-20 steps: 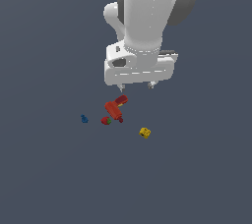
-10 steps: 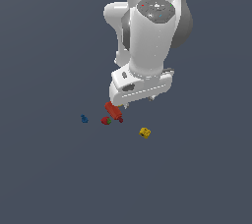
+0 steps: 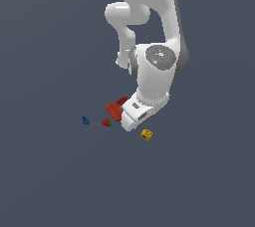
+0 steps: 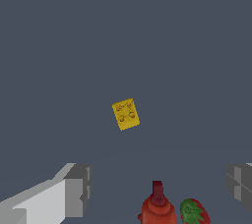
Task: Pick up a designated object from a clutter of objects.
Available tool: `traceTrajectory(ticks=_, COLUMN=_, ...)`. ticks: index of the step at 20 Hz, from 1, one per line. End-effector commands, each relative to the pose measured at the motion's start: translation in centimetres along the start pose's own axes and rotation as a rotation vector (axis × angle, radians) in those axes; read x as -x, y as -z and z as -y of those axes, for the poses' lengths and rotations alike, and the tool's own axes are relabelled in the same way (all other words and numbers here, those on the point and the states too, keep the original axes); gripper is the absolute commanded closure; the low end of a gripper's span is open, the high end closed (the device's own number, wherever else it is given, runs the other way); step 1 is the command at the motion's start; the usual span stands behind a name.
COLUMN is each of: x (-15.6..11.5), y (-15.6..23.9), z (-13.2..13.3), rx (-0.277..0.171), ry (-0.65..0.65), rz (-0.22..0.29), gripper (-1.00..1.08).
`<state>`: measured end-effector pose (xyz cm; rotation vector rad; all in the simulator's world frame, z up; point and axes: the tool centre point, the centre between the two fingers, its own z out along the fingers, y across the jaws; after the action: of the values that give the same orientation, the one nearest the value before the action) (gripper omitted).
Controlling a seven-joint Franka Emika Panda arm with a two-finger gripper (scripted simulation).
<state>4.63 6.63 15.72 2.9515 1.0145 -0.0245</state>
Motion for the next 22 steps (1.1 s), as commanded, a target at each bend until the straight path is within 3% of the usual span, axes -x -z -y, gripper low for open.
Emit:
traceTrajectory(ticks=1, x=-0.5, y=-2.1, z=0.3, rx=-0.001, ry=0.076, rz=-0.005, gripper=-0.92)
traceTrajectory(ticks=11, x=-1.6, y=-7.4, z=1.5, rx=-0.009, ry=0.270, rz=-0.020, gripper=-0.92)
traceTrajectory(ticks=22, x=-1.8, y=-8.7, z=1.9, rx=-0.011, ry=0.305, rz=-0.022, gripper=-0.92)
